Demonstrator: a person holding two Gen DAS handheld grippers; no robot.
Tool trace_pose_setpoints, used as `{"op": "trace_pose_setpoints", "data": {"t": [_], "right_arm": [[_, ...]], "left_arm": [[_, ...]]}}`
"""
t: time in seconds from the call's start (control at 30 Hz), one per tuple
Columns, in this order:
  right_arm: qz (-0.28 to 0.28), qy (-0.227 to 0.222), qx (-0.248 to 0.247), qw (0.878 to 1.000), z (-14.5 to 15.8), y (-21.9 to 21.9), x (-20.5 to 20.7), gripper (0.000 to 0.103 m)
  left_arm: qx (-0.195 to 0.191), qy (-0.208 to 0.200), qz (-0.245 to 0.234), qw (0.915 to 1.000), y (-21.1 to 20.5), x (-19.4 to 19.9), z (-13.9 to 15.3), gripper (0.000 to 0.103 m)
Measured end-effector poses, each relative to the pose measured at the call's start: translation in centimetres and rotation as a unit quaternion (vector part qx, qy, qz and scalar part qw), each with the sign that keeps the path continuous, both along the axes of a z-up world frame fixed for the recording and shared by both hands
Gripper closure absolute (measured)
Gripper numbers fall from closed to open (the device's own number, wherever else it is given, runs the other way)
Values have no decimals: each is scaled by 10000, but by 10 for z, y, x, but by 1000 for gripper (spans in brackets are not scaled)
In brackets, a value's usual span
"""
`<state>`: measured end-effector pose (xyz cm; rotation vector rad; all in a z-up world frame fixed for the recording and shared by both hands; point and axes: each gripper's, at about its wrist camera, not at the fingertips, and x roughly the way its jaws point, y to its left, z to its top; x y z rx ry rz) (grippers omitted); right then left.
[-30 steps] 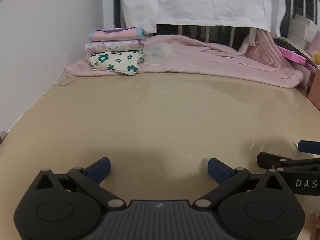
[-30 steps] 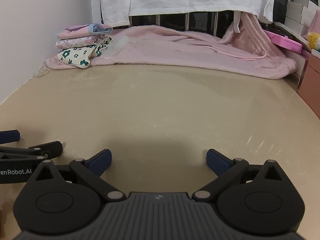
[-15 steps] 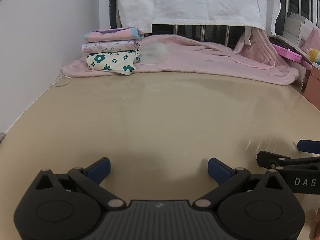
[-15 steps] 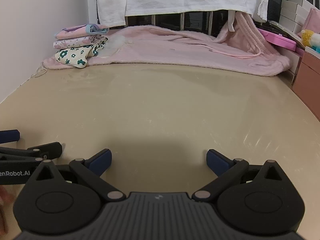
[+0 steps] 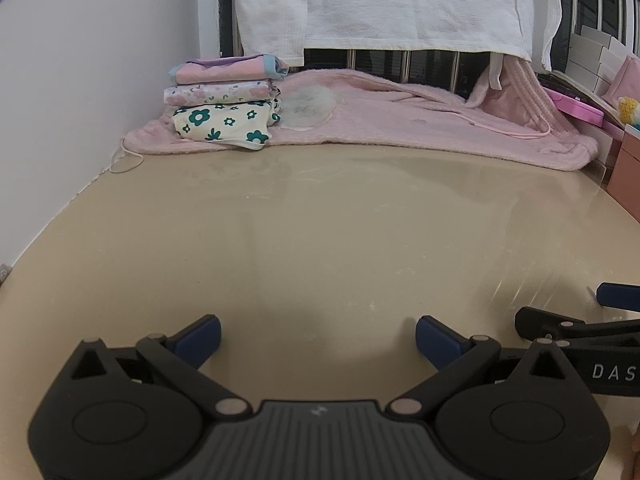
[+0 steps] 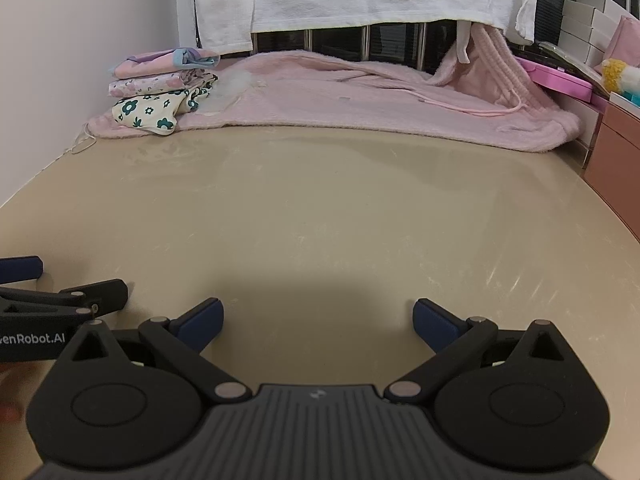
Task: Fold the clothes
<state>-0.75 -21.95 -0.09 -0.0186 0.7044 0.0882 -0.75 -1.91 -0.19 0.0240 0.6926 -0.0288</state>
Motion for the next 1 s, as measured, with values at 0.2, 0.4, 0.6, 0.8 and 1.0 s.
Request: {"op": "trace_pose_setpoints", "data": {"t": [0.2,0.4,0.6,0.8,1.0], "right_arm": [[-7,1,-8,10000,0,0,0,1],[-37,2,-8,10000,0,1,0,1],[-83,1,-10,10000,0,2,-1,1],[-92,0,-7,10000,0,2,-1,1],[-88,0,-5,10000,0,1,-1,1]], "left_arm": [[-9,-1,8,10000,0,1,0,0],[-14,-1,19,10000,0,0,0,0],[-5,0,24,10000,-1,-1,0,0],[2,1,30,10000,-2,-1,0,0],[8,1,37,10000,-2,-1,0,0]]}}
